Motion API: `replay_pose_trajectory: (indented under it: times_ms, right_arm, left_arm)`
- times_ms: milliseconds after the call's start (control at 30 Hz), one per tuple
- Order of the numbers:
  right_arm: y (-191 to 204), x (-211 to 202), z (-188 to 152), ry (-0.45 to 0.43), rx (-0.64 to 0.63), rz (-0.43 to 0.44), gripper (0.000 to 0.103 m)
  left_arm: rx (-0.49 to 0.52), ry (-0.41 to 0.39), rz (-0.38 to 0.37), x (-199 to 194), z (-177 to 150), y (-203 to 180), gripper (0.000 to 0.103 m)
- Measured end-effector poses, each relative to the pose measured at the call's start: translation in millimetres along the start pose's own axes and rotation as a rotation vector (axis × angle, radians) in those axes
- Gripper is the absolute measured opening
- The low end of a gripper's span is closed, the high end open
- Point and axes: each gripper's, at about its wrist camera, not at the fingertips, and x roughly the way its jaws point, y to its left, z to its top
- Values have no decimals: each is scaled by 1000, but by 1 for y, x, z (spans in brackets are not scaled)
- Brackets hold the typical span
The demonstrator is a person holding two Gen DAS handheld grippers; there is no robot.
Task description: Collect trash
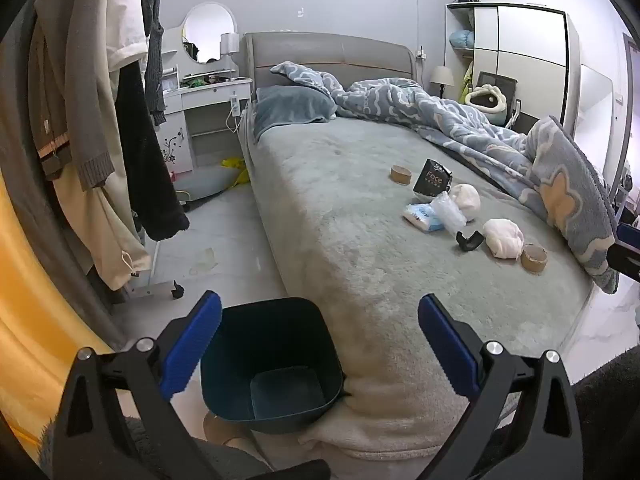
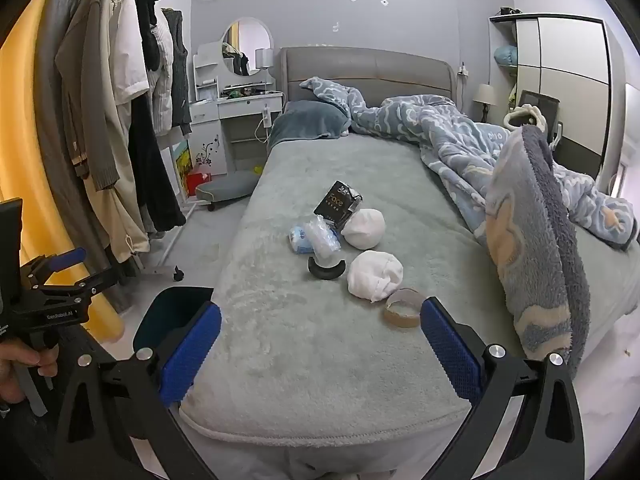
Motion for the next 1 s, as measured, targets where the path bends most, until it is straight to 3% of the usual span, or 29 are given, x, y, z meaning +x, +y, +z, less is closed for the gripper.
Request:
replay_pose_trajectory:
  times_ms: [1000]
  right_arm:
    - [0, 1, 2, 2, 0, -1, 101]
  left_arm:
    - [1, -1, 1, 0, 0, 0, 100]
